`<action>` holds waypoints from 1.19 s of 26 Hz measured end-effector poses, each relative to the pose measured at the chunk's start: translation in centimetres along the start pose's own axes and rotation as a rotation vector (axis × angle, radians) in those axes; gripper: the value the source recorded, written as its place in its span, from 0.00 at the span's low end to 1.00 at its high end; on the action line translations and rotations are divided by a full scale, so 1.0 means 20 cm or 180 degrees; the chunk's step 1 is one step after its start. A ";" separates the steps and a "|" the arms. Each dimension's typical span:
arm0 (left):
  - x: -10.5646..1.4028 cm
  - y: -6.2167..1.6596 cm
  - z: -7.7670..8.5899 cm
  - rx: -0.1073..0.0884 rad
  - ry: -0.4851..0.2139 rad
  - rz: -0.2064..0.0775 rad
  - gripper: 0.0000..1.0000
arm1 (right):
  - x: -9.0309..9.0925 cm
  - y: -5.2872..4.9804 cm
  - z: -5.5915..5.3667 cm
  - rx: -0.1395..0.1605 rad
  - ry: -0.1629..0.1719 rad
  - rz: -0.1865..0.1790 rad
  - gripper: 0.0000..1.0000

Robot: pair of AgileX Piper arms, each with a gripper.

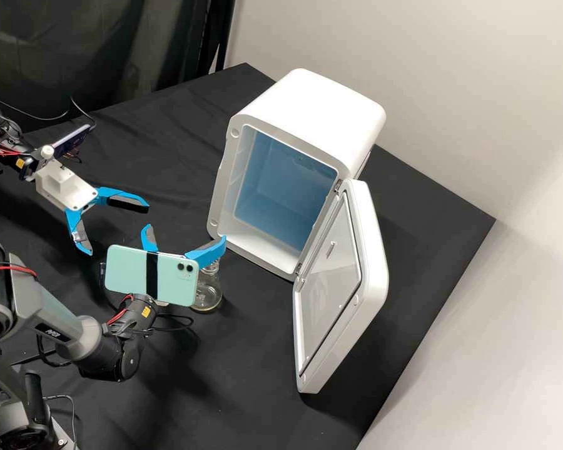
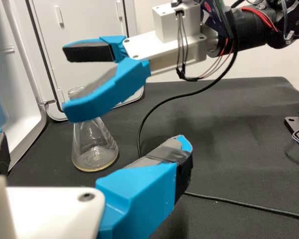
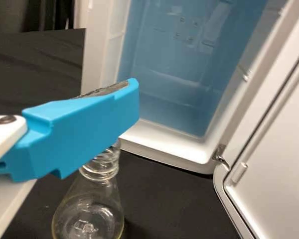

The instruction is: Place the flask in the incubator

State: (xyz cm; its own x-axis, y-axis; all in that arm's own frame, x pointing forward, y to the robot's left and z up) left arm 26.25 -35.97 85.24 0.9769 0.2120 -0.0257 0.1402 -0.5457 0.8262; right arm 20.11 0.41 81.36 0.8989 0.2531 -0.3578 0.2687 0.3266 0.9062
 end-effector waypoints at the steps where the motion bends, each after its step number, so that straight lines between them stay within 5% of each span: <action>1: 0.00 0.000 0.00 0.0000 0.0000 0.0000 1.00 | 0.00 0.00 0.00 0.0006 -0.0005 0.0002 1.00; 8: 0.00 -0.003 0.00 -0.0002 0.0001 -0.0007 1.00 | 0.08 -0.05 0.07 0.0246 -0.0012 -0.0168 1.00; 12: 0.00 -0.003 0.00 -0.0002 0.0001 -0.0007 1.00 | 0.12 -0.09 0.07 0.0235 0.0044 -0.0277 1.00; 18: 0.00 -0.003 0.00 -0.0002 0.0001 -0.0007 1.00 | 0.16 -0.14 0.08 0.0227 0.0224 -0.0256 1.00; 31: 0.00 -0.003 0.00 -0.0002 0.0001 -0.0007 1.00 | 0.17 -0.13 0.10 0.0222 0.0168 -0.0214 1.00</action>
State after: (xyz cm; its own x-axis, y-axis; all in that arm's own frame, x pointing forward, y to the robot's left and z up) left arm 26.25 -35.92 85.20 0.9766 0.2134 -0.0274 0.1422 -0.5447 0.8265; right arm 23.10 -1.47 78.23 0.8590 0.2810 -0.4280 0.3529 0.2807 0.8926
